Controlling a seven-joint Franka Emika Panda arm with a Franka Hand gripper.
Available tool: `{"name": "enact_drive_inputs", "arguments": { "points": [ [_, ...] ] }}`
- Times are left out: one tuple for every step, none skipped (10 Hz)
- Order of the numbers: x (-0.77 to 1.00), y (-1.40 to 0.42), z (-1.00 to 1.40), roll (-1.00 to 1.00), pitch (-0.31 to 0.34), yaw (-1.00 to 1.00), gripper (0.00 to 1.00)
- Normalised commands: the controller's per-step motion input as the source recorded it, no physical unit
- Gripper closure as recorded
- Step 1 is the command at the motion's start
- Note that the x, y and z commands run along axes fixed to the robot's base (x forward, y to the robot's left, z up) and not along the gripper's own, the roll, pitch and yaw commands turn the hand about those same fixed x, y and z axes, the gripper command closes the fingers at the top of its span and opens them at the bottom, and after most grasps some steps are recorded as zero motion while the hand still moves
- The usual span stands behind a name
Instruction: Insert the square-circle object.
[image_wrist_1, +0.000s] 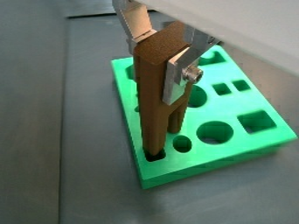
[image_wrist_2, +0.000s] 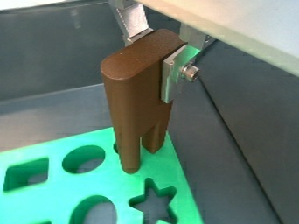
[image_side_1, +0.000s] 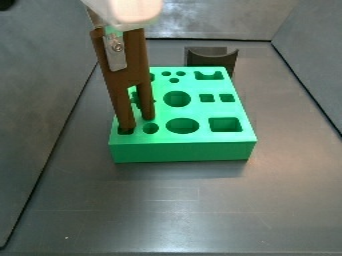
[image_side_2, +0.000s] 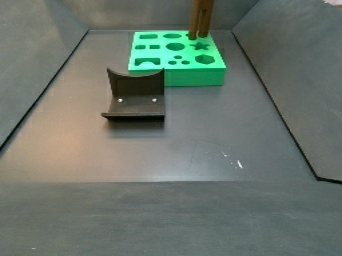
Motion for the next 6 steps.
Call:
{"name": "enact_drive_inputs", "arguments": {
  "points": [
    [0.0,-0.01,0.0,-0.08,-0.06,-1.0,1.0],
    [0.0,-0.01,0.0,-0.08,-0.06,-1.0,1.0],
    [0.0,-0.01,0.0,-0.08,-0.06,-1.0,1.0],
    [0.0,-0.01,0.0,-0.09,-0.06,-1.0,1.0],
    [0.0,-0.01,0.0,-0.1,-0.063,-1.0,1.0],
    [0.0,-0.02,0.0,-0.12,-0.074,-1.0,1.0]
  ]
}}
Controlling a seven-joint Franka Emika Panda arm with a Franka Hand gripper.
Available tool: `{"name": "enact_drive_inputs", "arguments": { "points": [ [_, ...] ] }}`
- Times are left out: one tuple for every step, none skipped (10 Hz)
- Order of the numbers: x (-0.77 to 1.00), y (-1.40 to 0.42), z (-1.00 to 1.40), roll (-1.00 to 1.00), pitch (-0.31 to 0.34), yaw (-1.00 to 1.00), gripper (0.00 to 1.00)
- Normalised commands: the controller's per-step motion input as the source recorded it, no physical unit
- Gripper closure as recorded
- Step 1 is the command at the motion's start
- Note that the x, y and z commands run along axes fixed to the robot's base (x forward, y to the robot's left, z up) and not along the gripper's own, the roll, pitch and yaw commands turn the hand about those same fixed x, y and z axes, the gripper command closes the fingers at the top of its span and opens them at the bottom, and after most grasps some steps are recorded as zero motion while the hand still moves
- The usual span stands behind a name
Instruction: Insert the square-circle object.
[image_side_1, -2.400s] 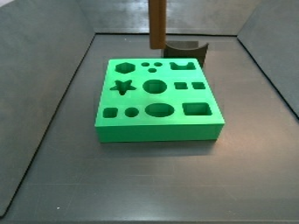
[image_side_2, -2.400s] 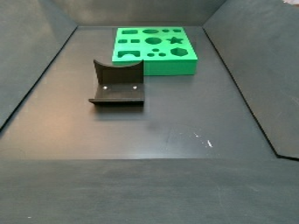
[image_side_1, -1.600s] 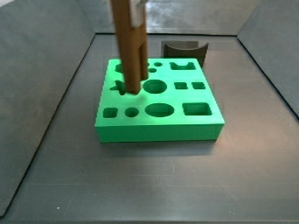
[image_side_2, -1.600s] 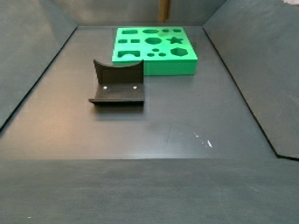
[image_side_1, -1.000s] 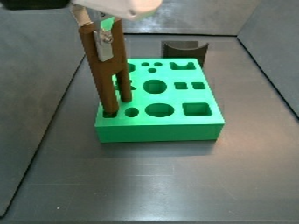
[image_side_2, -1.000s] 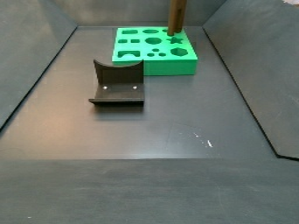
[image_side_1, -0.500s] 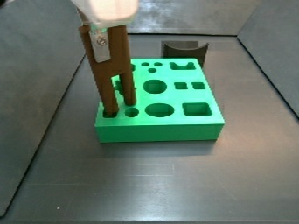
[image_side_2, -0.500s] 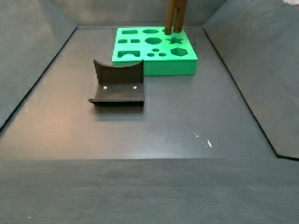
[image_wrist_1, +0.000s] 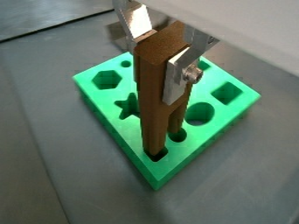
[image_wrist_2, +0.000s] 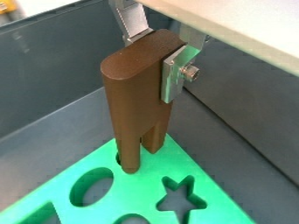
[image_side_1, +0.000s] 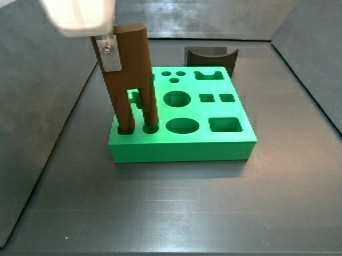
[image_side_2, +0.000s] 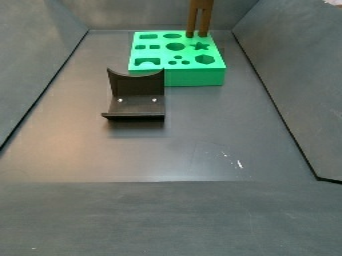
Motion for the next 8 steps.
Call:
{"name": "enact_drive_inputs", "arguments": {
  "points": [
    [0.16,-0.09,-0.07,0.0,-0.056,-0.64,1.0],
    [0.07,0.0,0.0,0.01,0.0,-0.2,1.0],
    [0.0,0.0,-0.01,0.0,-0.003,0.0,1.0],
    [0.0,-0.06,-0.1,-0.03,-0.051,0.0,1.0],
    [0.0,-0.09,-0.23,-0.15,-0.046,0.31,1.0],
    [0.0,-0.09,-0.11,-0.25,-0.023,0.25,1.0],
    [0.0,-0.07,-0.03,-0.31,-0.021,0.13,1.0],
    [0.0,0.0,0.0,-0.28,-0.014,0.06,1.0]
  ]
}}
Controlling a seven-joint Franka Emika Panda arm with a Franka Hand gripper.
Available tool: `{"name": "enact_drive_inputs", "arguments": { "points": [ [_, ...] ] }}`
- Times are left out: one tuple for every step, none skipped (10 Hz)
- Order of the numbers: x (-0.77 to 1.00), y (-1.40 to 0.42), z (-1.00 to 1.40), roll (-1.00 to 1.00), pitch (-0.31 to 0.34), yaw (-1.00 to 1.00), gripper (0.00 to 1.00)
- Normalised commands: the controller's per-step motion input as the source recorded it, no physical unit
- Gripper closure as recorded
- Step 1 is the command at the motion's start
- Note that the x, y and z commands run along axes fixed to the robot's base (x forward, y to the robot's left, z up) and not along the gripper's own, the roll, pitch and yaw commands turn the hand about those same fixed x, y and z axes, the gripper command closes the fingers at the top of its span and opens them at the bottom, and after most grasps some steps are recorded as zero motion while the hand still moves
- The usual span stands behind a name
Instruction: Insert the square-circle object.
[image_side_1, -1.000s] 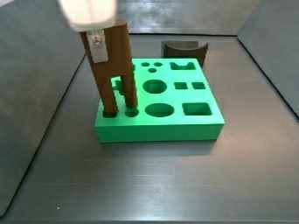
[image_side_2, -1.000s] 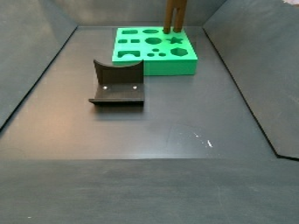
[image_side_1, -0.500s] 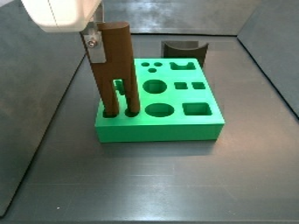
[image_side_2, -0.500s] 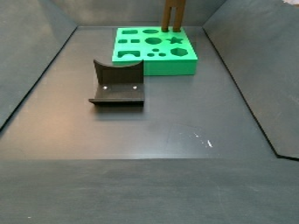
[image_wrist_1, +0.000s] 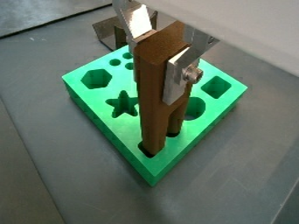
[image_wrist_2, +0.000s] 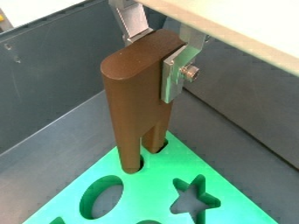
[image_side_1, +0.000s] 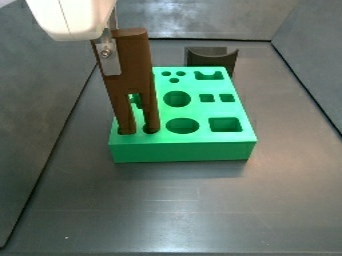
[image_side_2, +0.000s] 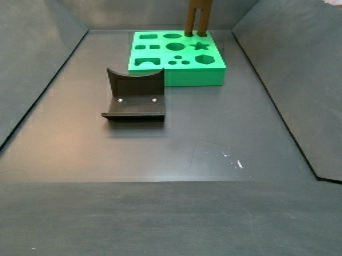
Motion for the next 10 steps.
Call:
{"name": "enact_drive_inputs", "arguments": {
  "points": [
    [0.0,0.0,-0.16,0.0,0.0,0.07,1.0],
    [0.0,0.0,-0.26,0.25,0.0,0.03,1.0],
    [0.0,0.0,-0.29,0.23,0.004,0.0,1.0],
    [-0.03,0.0,-0.32,0.06,0.016,-0.29,1.0],
    [-0.28,0.01,-0.19,0.0,0.043,-0.42,1.0],
    [-0.35,0.06,-0.14,-0.01,0.003,-0.32,1.0],
    [-0.25,0.04,-0.17,0.0,0.0,-0.28,1.0],
    [-0.16,0.02,-0.14,0.0,0.0,-0.2,1.0],
    [0.0,-0.01,-0.07,0.02,0.0,0.0,1.0],
    [0.32,-0.06,-0.11,0.02,0.266,-0.03,1.0]
  ]
}}
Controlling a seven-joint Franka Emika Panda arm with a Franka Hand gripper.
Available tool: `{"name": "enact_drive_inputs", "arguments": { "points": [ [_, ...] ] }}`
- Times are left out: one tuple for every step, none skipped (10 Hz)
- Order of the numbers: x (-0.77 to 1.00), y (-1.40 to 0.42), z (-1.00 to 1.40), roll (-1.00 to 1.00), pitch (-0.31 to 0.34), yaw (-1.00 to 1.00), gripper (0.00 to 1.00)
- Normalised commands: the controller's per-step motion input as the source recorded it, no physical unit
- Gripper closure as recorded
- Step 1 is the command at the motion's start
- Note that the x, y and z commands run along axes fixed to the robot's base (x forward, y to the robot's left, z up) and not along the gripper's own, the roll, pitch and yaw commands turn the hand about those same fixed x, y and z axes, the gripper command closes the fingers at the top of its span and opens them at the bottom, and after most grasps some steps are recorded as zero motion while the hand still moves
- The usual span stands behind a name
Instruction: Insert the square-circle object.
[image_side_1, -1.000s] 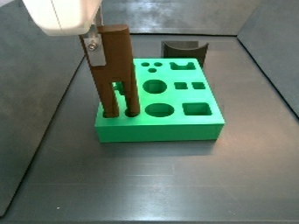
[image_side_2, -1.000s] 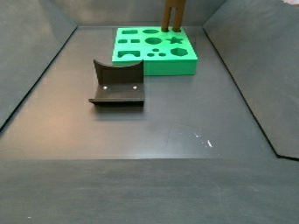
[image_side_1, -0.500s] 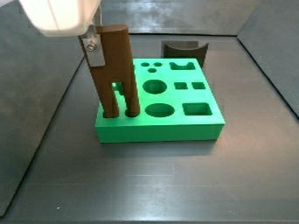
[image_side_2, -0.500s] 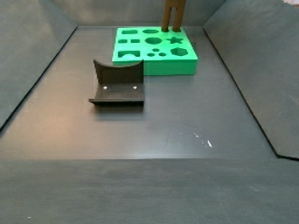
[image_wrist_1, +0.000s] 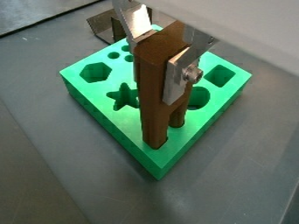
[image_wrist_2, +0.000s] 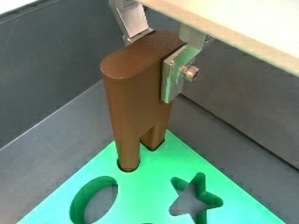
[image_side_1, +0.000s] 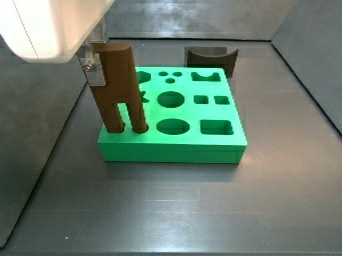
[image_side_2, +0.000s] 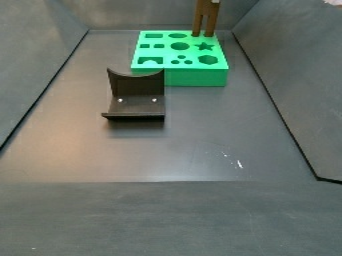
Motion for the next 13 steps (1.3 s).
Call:
{"name": "enact_drive_inputs", "arguments": {
  "points": [
    [0.39,-0.08,-0.31,0.04,0.424,-0.07,1.0],
    [0.37,-0.13,-0.3,0.11,0.413,-0.07,1.0],
    [0.35,-0.08,-0.29,0.1,0.406,-0.04,1.0],
    [0.22,-0.05,-0.09,0.05,0.204,0.0,1.0],
    [0.15,-0.03,-0.03,0.03,0.113,0.0,1.0],
    [0.05,-0.06,-0.12,0.05,0.053,0.0,1.0],
    [0.03,-0.04,-0.24,0.04,0.046,0.0,1.0],
    [0.0,-0.05,-0.32,0.05,0.0,0.0,1.0],
    [0.0,-0.11,-0.31,0.11,-0.02,0.0,1.0],
    [-0.02,-0.21,-0.32,0.2,-0.046,0.0,1.0],
    [-0.01,-0.29,-0.35,0.27,-0.04,0.0,1.0],
    [-0.02,-0.3,-0.33,0.27,-0.043,0.0,1.0],
    [0.0,-0.05,-0.01,0.04,-0.007,0.0,1.0]
  ]
}}
